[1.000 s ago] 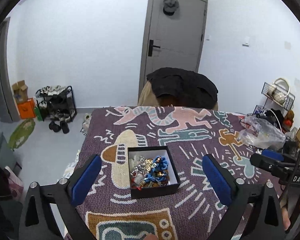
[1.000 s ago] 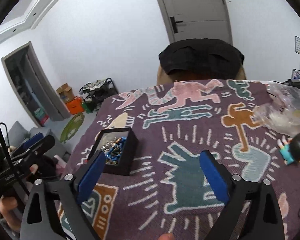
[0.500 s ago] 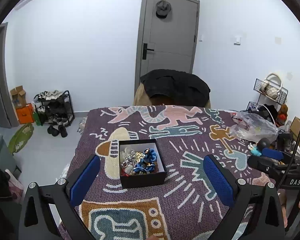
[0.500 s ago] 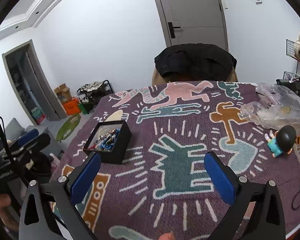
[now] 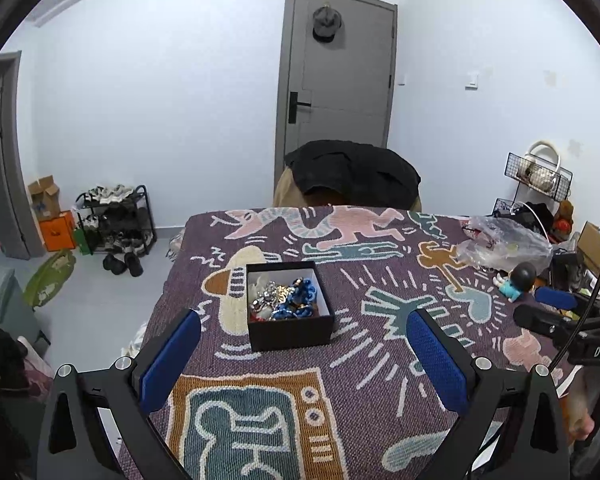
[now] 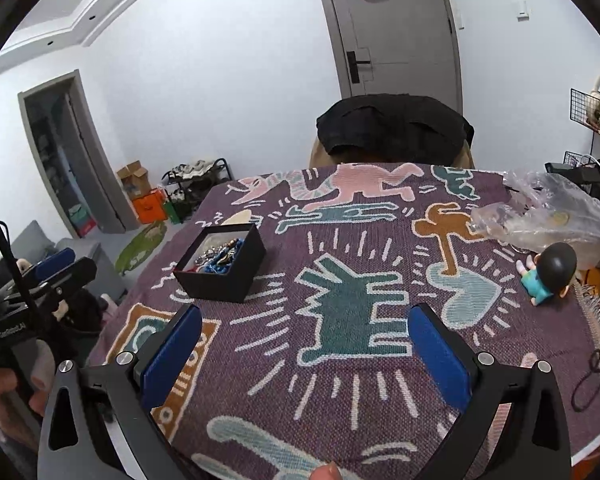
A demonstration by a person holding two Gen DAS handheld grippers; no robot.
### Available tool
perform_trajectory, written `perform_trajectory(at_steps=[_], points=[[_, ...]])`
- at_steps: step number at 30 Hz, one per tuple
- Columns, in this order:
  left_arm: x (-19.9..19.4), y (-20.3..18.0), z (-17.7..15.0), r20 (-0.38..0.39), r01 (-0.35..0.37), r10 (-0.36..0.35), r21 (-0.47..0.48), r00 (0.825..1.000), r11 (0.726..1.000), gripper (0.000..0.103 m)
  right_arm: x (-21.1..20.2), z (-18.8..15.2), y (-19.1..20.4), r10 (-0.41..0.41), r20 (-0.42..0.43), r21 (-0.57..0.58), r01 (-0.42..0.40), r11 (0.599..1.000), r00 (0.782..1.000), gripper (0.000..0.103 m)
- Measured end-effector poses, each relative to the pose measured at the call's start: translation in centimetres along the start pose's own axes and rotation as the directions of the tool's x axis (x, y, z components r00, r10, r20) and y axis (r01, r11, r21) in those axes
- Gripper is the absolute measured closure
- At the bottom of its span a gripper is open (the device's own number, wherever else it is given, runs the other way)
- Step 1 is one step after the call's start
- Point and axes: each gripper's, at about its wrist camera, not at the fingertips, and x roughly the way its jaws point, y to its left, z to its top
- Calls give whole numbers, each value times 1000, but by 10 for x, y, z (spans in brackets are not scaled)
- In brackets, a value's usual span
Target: Organize jewelry
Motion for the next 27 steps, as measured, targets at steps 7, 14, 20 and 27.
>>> perform_trajectory(at_steps=[7, 14, 20, 27], points=[[-3, 0, -6, 13, -3, 3, 9, 1000, 1000, 0, -8, -1, -10, 2, 30, 32, -3, 999, 1000, 0], [-3, 4, -6, 17, -9, 9, -12, 1000, 1000, 0, -12, -2, -14, -6, 39, 44, 5, 999, 999, 0], [-4, 4, -6, 20, -12, 12, -18, 1000, 1000, 0, -11, -4, -16, 0, 36, 45, -2, 999, 999, 0], [-5, 6, -6, 27, -18, 18, -20, 999, 1000, 0, -6, -5, -18, 17, 24, 58, -18, 998, 1000, 0]])
